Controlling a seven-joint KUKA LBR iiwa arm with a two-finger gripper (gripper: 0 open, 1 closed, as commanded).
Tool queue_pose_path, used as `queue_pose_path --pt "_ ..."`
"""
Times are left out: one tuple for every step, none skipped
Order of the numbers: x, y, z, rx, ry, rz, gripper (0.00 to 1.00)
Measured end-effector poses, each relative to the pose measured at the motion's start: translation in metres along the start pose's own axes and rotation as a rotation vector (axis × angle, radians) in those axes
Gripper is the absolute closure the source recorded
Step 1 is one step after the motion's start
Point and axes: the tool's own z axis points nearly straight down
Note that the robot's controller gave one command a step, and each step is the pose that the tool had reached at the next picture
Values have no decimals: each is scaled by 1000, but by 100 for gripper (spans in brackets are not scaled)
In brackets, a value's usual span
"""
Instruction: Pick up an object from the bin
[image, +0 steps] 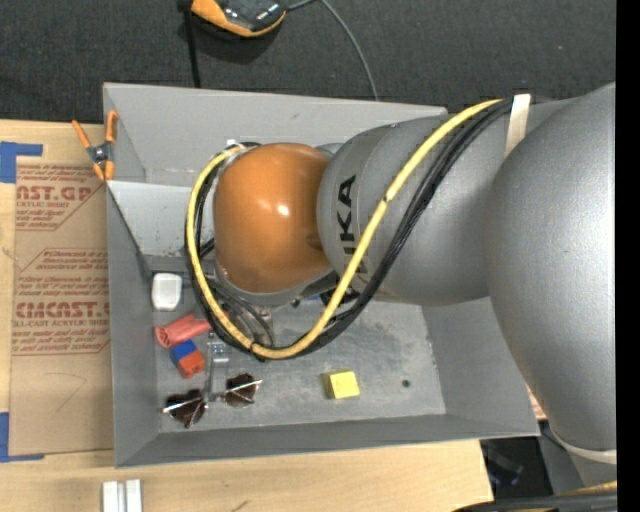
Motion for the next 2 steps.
queue_pose_path --pt "-2 -1 -5 -2 -7 3 0" --pt "0 -4 25 -3 -12 -61 0"
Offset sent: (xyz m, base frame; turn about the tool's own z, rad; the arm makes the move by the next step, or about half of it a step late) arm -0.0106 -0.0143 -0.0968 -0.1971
